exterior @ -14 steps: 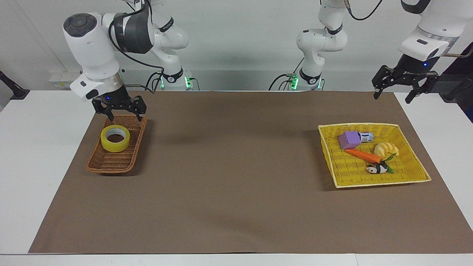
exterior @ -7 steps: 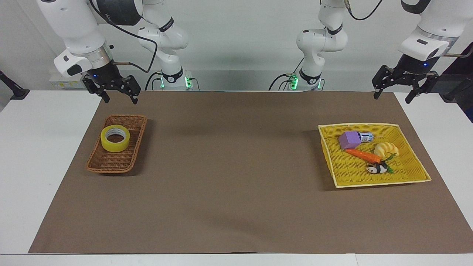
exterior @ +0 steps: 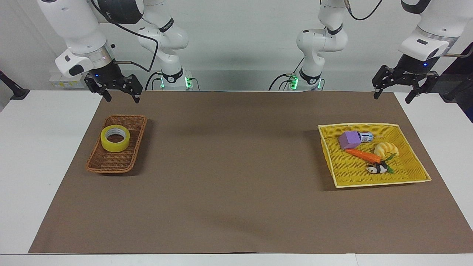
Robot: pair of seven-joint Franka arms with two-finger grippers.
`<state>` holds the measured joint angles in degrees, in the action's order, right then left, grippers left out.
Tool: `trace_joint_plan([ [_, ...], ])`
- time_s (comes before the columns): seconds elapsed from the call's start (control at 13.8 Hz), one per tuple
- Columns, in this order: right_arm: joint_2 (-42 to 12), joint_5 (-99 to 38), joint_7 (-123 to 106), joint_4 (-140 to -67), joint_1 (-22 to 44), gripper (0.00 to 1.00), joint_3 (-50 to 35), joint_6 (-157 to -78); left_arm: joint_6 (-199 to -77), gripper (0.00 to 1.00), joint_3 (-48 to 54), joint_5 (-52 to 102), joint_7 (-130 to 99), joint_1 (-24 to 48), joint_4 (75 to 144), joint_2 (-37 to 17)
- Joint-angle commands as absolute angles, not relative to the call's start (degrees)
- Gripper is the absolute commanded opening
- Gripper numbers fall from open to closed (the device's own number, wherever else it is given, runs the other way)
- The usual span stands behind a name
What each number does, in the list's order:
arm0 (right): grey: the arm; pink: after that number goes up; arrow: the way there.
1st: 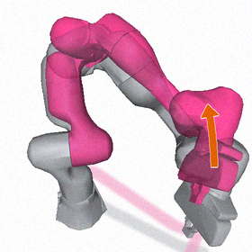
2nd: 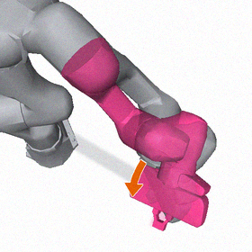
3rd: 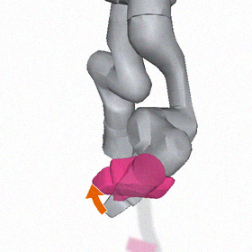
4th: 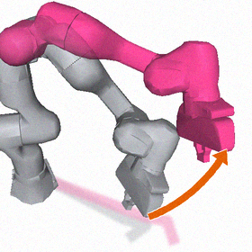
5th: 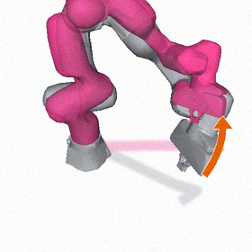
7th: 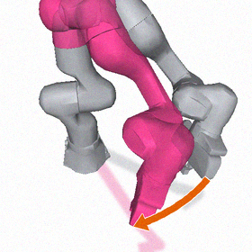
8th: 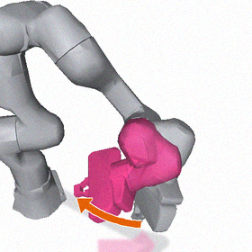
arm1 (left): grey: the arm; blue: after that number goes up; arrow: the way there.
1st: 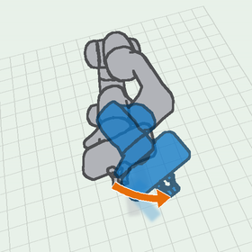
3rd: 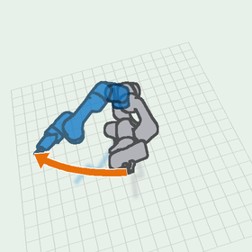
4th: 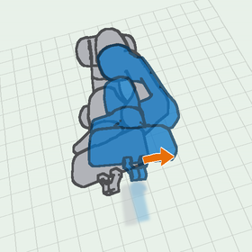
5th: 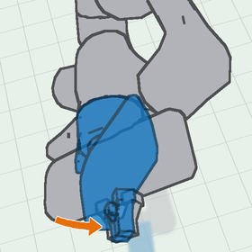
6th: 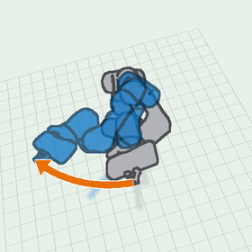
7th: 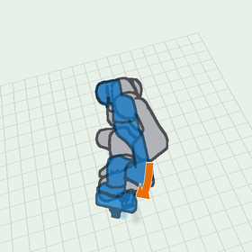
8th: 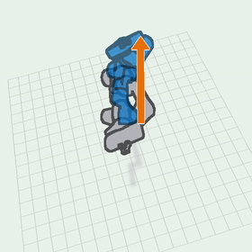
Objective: Move tape to another basket
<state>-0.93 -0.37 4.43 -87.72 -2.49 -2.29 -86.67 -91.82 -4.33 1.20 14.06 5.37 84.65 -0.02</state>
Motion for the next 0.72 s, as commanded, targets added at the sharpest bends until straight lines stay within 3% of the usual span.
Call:
trace_joint_plan([
  [0.0,2.01,0.18,6.07,-89.20,-2.37,1.00,-2.99,-85.52,-91.49,1.00,-3.96,0.44,14.50,4.92,86.13,1.49],
  [0.65,1.67,0.00,5.89,-88.86,-2.55,1.00,-2.90,-86.04,-91.49,1.00,-3.96,0.44,14.50,4.92,86.22,1.49],
])
